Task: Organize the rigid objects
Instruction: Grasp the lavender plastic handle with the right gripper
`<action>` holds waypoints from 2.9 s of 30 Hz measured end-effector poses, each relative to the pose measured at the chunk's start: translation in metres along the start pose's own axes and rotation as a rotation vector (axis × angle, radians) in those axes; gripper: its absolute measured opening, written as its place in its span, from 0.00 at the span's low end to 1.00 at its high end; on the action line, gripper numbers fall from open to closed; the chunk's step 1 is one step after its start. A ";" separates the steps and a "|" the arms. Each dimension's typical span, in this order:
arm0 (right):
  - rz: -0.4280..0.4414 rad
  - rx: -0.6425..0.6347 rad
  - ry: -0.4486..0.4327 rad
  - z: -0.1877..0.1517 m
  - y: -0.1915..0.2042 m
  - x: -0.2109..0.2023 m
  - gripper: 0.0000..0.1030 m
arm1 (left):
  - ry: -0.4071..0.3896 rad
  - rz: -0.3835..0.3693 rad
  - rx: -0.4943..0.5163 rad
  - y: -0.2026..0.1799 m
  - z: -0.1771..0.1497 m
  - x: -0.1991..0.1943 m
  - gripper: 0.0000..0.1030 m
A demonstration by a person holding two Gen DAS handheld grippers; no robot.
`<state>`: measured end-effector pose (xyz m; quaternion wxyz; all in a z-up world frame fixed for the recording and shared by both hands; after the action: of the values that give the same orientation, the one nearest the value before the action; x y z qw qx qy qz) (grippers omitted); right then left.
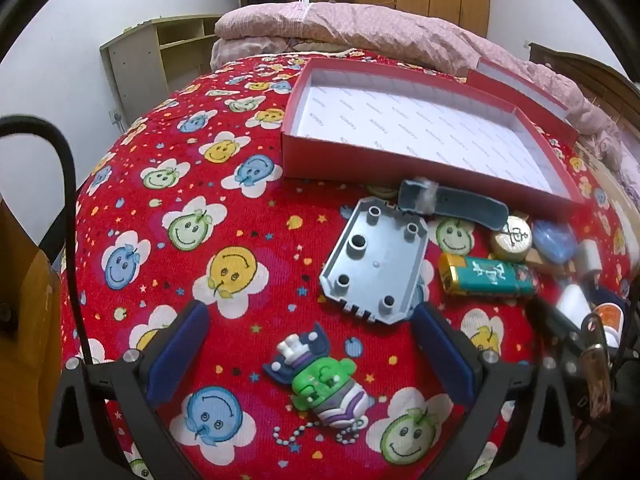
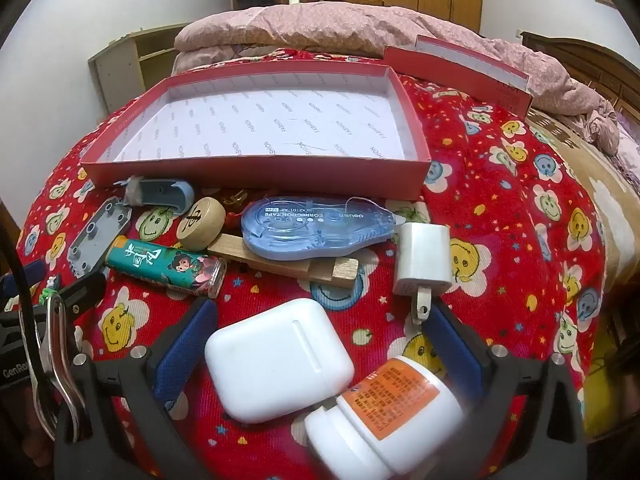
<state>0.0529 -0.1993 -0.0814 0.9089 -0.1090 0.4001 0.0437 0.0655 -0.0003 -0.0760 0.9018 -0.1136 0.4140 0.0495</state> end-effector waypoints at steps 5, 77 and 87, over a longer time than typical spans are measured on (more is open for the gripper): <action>0.000 0.002 -0.005 0.000 0.000 0.000 1.00 | -0.005 0.001 0.000 0.000 0.002 0.000 1.00; 0.224 -0.285 0.108 -0.085 0.042 -0.069 0.87 | 0.100 -0.147 0.155 0.007 -0.041 -0.053 0.98; 0.203 -0.268 0.079 -0.083 0.040 -0.070 0.73 | 0.077 -0.135 0.155 0.014 -0.036 -0.052 0.98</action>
<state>-0.0602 -0.1796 -0.0904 0.8608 -0.1898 0.4350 0.1839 0.0027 0.0048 -0.0612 0.8925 -0.0729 0.4425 -0.0482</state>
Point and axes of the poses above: each gripper's, at about its wrist camera, not at the fingertips, and x roughly the way its jaws point, y to its left, z to its top, the point moved 10 cm from there along x, roughly the way its jaws point, and after that the axes turned 15 degrees about -x, right-handed, at the moved point
